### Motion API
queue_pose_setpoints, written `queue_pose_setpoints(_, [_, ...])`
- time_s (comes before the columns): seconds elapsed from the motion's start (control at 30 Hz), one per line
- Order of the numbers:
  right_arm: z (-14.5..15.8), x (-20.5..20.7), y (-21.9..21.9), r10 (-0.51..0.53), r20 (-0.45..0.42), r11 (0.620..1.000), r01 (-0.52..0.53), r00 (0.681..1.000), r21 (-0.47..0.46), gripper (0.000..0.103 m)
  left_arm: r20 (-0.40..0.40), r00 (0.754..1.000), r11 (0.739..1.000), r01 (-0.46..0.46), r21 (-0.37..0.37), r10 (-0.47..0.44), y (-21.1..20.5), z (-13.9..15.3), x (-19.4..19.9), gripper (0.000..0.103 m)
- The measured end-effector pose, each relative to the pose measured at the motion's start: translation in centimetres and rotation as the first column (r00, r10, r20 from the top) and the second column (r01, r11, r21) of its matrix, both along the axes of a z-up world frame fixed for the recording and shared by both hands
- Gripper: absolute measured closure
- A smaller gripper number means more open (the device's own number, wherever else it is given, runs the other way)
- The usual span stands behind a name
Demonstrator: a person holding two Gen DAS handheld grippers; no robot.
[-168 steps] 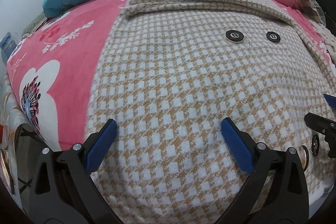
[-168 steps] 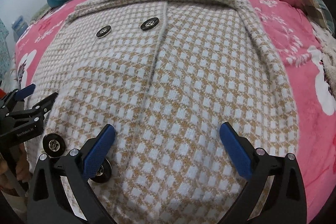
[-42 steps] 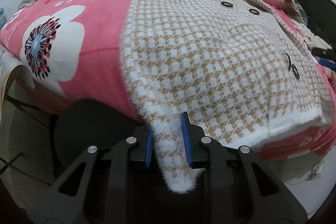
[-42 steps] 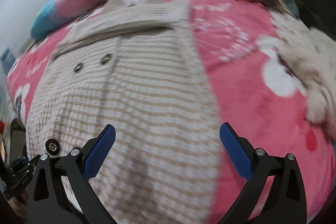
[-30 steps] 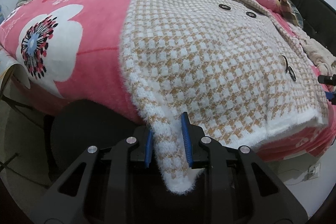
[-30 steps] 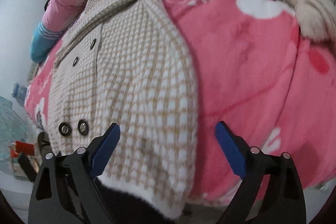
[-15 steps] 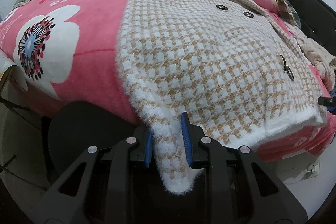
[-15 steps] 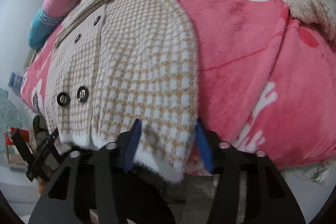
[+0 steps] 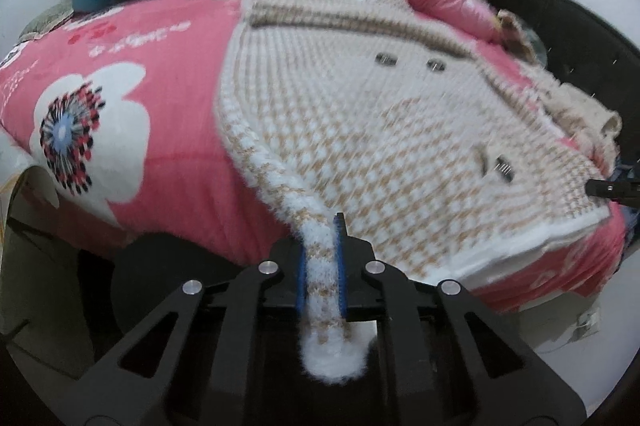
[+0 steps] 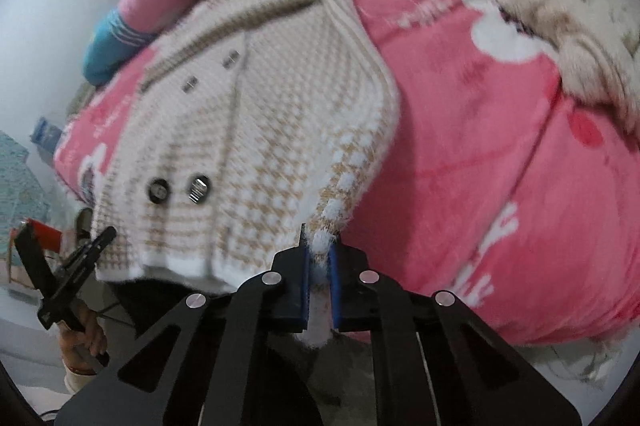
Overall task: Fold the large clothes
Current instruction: 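Lift the hem with the left tool while the right tool grasps the hem beside it, then fold the held hem up over the coat body toward the collar and open both tools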
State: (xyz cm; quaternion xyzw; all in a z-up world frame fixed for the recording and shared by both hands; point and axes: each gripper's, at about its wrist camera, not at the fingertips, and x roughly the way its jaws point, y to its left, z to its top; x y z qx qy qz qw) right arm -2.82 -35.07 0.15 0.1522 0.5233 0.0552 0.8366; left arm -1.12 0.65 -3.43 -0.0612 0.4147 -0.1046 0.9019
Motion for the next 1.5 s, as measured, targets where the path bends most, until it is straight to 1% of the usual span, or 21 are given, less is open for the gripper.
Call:
queue_pose_setpoints(0.1, [1.4,1.1,0.1,0.016,0.059,0.999,-0.017,0.998,0.029,0.095,0.032,0.999,0.999,0.002,-0.035,-0.001,0.2,1.7,0.3,0.094])
queue_pose_setpoints(0.23, [2.8,3.6,0.2,0.036,0.139,0.997,-0.045,0.99,0.059,0.095,0.057,0.998,0.995,-0.006,-0.098,0.011,1.3,3.6,2.1,0.094])
queue_pose_setpoints(0.33, [3.4,5.8,0.3,0.03,0.187,0.995,-0.048,0.982,0.091,0.095,0.059,0.998,0.989,-0.023,-0.145,0.032,2.2,4.5,4.6,0.094])
queue_pose_setpoints(0.4, [3.7,7.5,-0.2,0.011,0.217,0.993,-0.037,0.976,0.115,0.095,0.069,0.997,0.987,-0.034,-0.16,0.046,2.9,5.1,6.4,0.094])
queue_pose_setpoints(0.5, [3.8,10.3,-1.2,-0.031,0.248,0.987,-0.01,0.968,0.161,0.095,0.088,0.993,0.985,-0.06,-0.161,0.074,3.4,6.2,9.5,0.094])
queue_pose_setpoints(0.57, [3.8,11.8,-1.6,-0.052,0.266,0.984,0.005,0.963,0.177,0.095,0.084,0.993,0.984,-0.07,-0.165,0.085,3.9,6.4,11.8,0.094])
queue_pose_setpoints(0.63, [3.5,13.5,-1.8,-0.073,0.273,0.981,0.02,0.959,0.193,0.095,0.073,0.993,0.984,-0.081,-0.161,0.093,4.3,6.2,14.2,0.094])
queue_pose_setpoints(0.73, [2.6,16.2,-2.1,-0.101,0.268,0.976,0.043,0.958,0.212,0.095,0.034,0.994,0.983,-0.096,-0.157,0.102,4.6,5.2,17.7,0.094])
queue_pose_setpoints(0.83, [1.2,18.9,-2.4,-0.125,0.245,0.97,0.067,0.962,0.232,0.095,-0.006,0.994,0.982,-0.104,-0.16,0.105,5.2,3.7,20.2,0.094])
queue_pose_setpoints(0.93, [-0.8,21.3,-2.9,-0.144,0.203,0.961,0.087,0.968,0.264,0.093,-0.055,0.993,0.975,-0.115,-0.191,0.106,6.0,1.9,22.4,0.091])
queue_pose_setpoints(1.03, [-3.3,23.4,-3.6,-0.156,0.136,0.945,0.108,0.978,0.308,0.085,-0.122,0.988,0.957,-0.121,-0.263,0.092,6.8,0.2,23.9,0.085])
queue_pose_setpoints(1.07, [-4.0,23.9,-3.9,-0.158,0.111,0.939,0.115,0.981,0.324,0.081,-0.137,0.987,0.95,-0.122,-0.287,0.085,7.1,-0.1,24.2,0.081])
queue_pose_setpoints(1.13, [-5.4,24.5,-4.5,-0.164,0.07,0.918,0.126,0.984,0.375,0.077,-0.149,0.986,0.931,-0.119,-0.346,0.07,7.7,-0.4,24.6,0.074])
queue_pose_setpoints(1.2, [-5.7,24.5,-5.1,-0.17,0.064,0.895,0.127,0.983,0.427,0.073,-0.146,0.988,0.91,-0.109,-0.401,0.054,8.4,-0.3,24.6,0.071])
queue_pose_setpoints(1.27, [-5.5,24.2,-5.7,-0.167,0.075,0.87,0.111,0.983,0.481,0.059,-0.138,0.989,0.893,-0.101,-0.438,0.044,8.8,0.0,24.5,0.068])
queue_pose_setpoints(1.3, [-5.2,24.1,-5.9,-0.168,0.086,0.863,0.104,0.982,0.493,0.056,-0.131,0.991,0.887,-0.096,-0.452,0.041,8.9,0.2,24.2,0.067])
queue_pose_setpoints(1.33, [-4.9,23.9,-6.0,-0.171,0.095,0.866,0.103,0.981,0.49,0.046,-0.121,0.992,0.882,-0.091,-0.462,0.039,8.9,0.4,23.9,0.063])
queue_pose_setpoints(1.37, [-4.3,23.5,-6.1,-0.18,0.111,0.876,0.108,0.977,0.47,0.039,-0.113,0.993,0.881,-0.087,-0.465,0.039,8.9,0.7,23.6,0.061])
queue_pose_setpoints(1.43, [-3.2,22.7,-6.2,-0.185,0.142,0.896,0.107,0.972,0.432,0.038,-0.088,0.995,0.883,-0.075,-0.463,0.038,8.8,1.4,22.6,0.058])
queue_pose_setpoints(1.47, [-2.8,22.4,-6.3,-0.182,0.149,0.9,0.104,0.972,0.423,0.038,-0.075,0.996,0.887,-0.071,-0.457,0.041,8.8,1.7,22.0,0.053])
queue_pose_setpoints(1.5, [-2.4,21.7,-6.4,-0.179,0.155,0.901,0.099,0.972,0.422,0.038,-0.05,0.997,0.898,-0.076,-0.433,0.06,8.8,2.3,20.9,0.049])
